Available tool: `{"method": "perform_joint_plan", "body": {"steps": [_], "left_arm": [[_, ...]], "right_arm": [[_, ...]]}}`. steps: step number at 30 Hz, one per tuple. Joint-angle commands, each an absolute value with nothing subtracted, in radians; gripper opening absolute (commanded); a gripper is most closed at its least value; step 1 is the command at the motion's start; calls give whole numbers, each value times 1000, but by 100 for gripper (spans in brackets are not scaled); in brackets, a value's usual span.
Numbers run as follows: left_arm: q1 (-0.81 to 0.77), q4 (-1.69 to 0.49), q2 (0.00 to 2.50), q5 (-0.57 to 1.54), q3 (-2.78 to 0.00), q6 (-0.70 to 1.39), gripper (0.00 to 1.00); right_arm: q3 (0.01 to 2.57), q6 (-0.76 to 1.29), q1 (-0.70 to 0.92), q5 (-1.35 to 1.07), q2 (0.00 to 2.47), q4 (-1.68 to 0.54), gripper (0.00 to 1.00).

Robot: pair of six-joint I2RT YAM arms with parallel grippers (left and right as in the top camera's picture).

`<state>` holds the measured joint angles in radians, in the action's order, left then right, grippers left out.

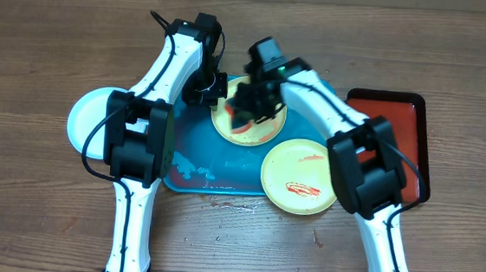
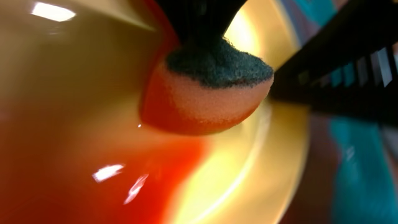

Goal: Clean dirty plates on tray and stack at the side

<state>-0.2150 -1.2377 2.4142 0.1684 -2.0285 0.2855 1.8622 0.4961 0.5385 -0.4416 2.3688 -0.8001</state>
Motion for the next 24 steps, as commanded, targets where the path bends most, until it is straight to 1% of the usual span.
{"method": "perform_joint_plan", "body": {"steps": [1, 6, 10, 18, 24], "left_arm": [[-213, -1227, 2421, 128, -2010, 292, 4], [-213, -1226, 2421, 129, -2010, 292, 4], [-211, -1226, 2421, 129, -2010, 292, 4], [-204, -1233, 2421, 127, -2010, 292, 4], [-203, -1237, 2421, 128, -2010, 291, 4]], "right_arm": [[1845, 569, 571, -533, 2400, -799, 4], [1846, 576, 547, -532, 2400, -822, 4], [1851, 548, 504, -454, 2397, -894, 4], [1945, 463, 451, -105, 2391, -1119, 4], [1986, 432, 468, 102, 2391, -1170, 4]]}}
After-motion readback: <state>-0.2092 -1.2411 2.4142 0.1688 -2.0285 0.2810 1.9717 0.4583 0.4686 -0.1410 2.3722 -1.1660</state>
